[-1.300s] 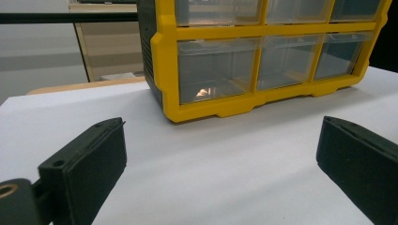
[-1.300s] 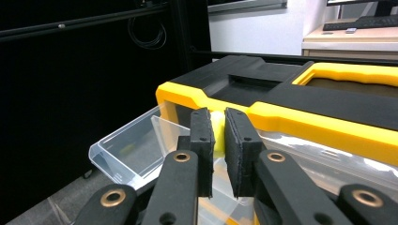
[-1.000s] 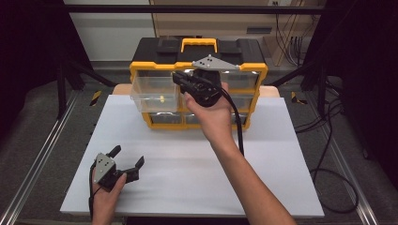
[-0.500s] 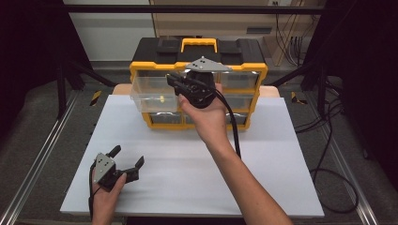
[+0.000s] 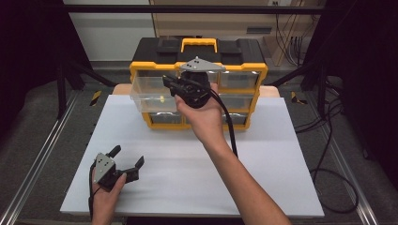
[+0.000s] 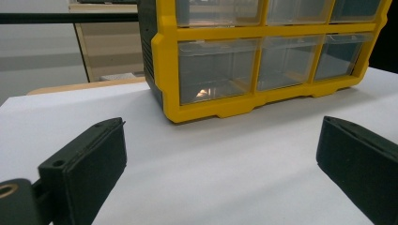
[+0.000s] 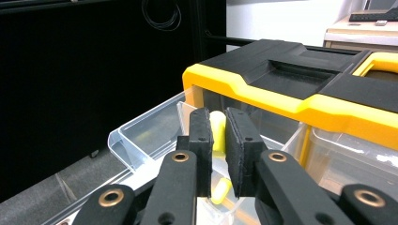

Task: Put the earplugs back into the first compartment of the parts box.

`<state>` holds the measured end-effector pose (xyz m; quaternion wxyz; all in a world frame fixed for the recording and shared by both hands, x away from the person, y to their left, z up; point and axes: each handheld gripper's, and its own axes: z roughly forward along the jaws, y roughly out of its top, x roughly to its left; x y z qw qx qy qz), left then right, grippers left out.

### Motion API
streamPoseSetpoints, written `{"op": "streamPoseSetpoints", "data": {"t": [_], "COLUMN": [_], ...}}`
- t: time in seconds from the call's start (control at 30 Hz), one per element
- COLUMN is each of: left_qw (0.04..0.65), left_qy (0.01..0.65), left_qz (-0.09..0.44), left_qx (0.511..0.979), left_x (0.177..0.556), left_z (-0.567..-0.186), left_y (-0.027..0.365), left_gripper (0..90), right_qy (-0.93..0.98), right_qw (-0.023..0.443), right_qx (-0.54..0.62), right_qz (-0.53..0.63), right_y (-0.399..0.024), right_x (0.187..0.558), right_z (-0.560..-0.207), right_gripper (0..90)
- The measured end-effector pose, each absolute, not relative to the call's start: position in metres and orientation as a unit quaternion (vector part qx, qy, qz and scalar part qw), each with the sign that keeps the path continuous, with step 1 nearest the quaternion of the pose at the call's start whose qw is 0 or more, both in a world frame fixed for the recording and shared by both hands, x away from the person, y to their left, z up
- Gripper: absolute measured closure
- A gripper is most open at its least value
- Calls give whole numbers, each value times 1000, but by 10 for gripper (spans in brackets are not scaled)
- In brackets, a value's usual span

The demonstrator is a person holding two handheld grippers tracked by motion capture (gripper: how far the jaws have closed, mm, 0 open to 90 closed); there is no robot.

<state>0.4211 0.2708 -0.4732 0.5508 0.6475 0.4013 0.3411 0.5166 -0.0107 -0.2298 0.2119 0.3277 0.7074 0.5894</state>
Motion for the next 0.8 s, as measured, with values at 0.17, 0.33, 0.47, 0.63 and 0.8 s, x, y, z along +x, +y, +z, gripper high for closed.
{"op": "streamPoseSetpoints", "data": {"t": [0.17, 0.33, 0.47, 0.63, 0.8], "left_qw": [551, 551, 551, 550, 550], "left_qy": [401, 401, 401, 400, 400], "left_qz": [341, 341, 341, 341, 341], "left_qx": [647, 648, 648, 649, 649], "left_x": [421, 421, 421, 421, 421], "left_z": [-473, -473, -473, -473, -473], "left_y": [271, 271, 271, 270, 271], "left_gripper": [19, 19, 19, 19, 19], "right_qy": [710, 710, 710, 710, 711], "right_qw": [210, 211, 212, 212, 211], "right_qx": [330, 332, 333, 332, 331], "right_qz": [586, 585, 584, 584, 583], "right_y": [-8, -6, -5, -3, 0], "right_x": [518, 520, 521, 521, 522], "right_z": [-231, -230, -229, -228, -228], "right_gripper": [812, 812, 811, 810, 809]}}
